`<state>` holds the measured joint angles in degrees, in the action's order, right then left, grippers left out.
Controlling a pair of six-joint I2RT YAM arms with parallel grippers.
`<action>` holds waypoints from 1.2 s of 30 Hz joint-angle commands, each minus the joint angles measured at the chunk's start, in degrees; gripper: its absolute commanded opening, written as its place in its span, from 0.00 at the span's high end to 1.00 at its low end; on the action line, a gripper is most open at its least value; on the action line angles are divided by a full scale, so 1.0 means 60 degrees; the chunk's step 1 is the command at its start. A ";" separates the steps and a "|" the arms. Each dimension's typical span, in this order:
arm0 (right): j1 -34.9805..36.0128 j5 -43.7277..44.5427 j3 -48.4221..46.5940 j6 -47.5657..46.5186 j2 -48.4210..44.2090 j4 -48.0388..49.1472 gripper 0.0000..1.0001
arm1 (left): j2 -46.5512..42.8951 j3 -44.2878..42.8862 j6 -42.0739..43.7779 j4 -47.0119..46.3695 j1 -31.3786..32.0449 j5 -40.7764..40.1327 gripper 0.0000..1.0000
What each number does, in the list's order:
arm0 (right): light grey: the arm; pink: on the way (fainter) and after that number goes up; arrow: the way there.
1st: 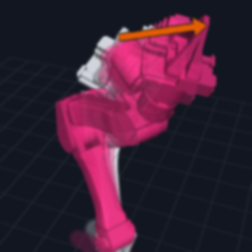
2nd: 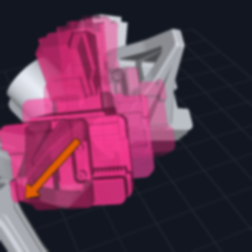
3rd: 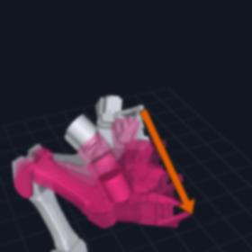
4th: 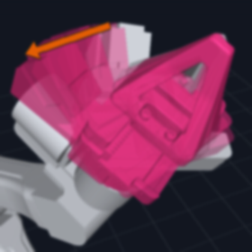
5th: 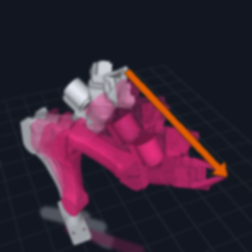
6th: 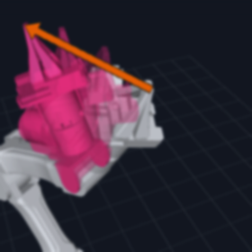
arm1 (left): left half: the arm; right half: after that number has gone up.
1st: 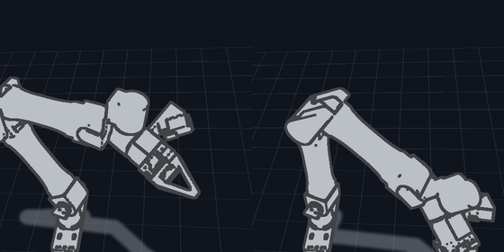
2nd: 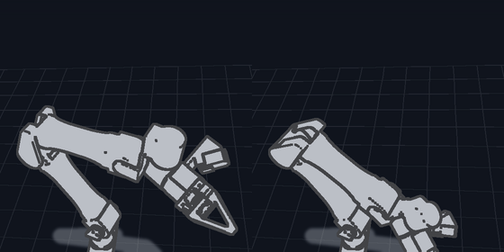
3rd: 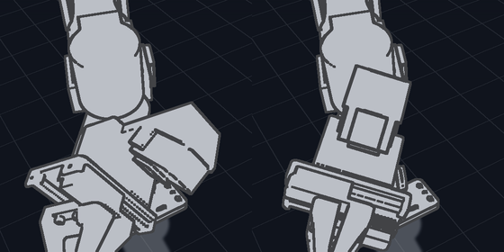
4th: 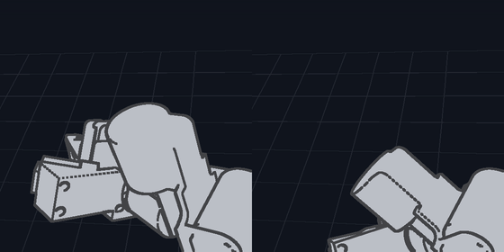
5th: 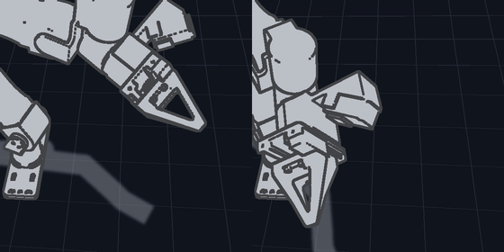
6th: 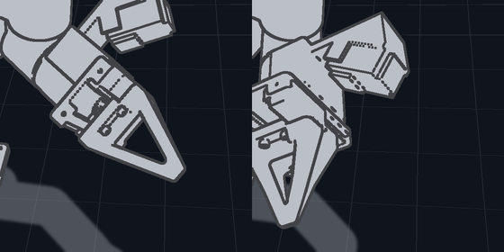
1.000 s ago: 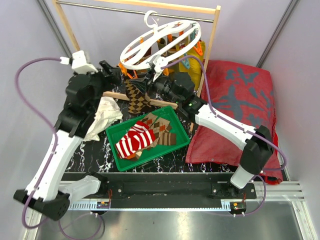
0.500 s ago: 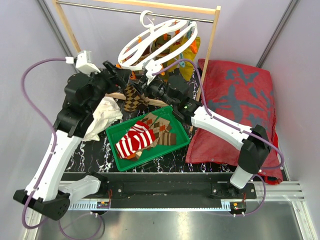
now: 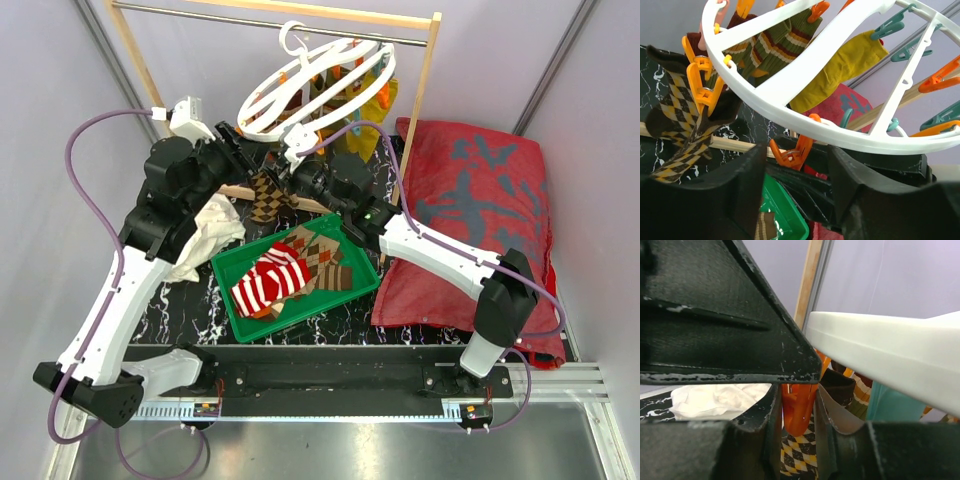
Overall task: Clip the socks to the hanger
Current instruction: Open the clamp at the hanger, then pick up the sock from the bin.
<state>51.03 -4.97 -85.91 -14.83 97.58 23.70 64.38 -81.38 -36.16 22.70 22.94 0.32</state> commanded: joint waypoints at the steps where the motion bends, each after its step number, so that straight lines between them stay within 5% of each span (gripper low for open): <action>1: 0.0329 -0.0036 -0.0213 -0.0399 0.0201 -0.0288 0.93 | 0.0227 -0.0455 0.0007 -0.0429 0.0029 0.0006 0.48; 5: 0.0373 0.0037 -0.0213 -0.0618 0.0230 -0.0318 0.93 | 0.0329 -0.0440 0.0006 -0.0414 0.0044 -0.0009 0.50; 10: 0.0402 0.0125 -0.0169 -0.0678 0.0202 -0.0493 0.89 | 0.0359 -0.0469 0.0167 -0.0370 0.0044 -0.0302 0.67; 17: 0.0417 0.0711 0.0650 -0.0255 -0.0383 -0.0859 0.46 | 0.0374 -0.0601 0.0723 -0.0180 0.0044 -0.0741 0.92; 31: 0.0417 0.0245 0.2569 0.3215 -0.2214 -0.5253 0.02 | 0.0461 -0.0396 0.0973 -0.0150 0.0044 -0.1108 0.91; 36: 0.0402 -0.1117 0.3536 0.3658 -0.2873 -0.5386 0.00 | 0.0476 -0.0382 0.0930 -0.0150 0.0044 -0.1064 0.92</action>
<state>53.21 -4.54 -67.57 2.26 84.07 -5.02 66.89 -83.15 -31.48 22.57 23.29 -4.67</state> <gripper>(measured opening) 0.994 0.147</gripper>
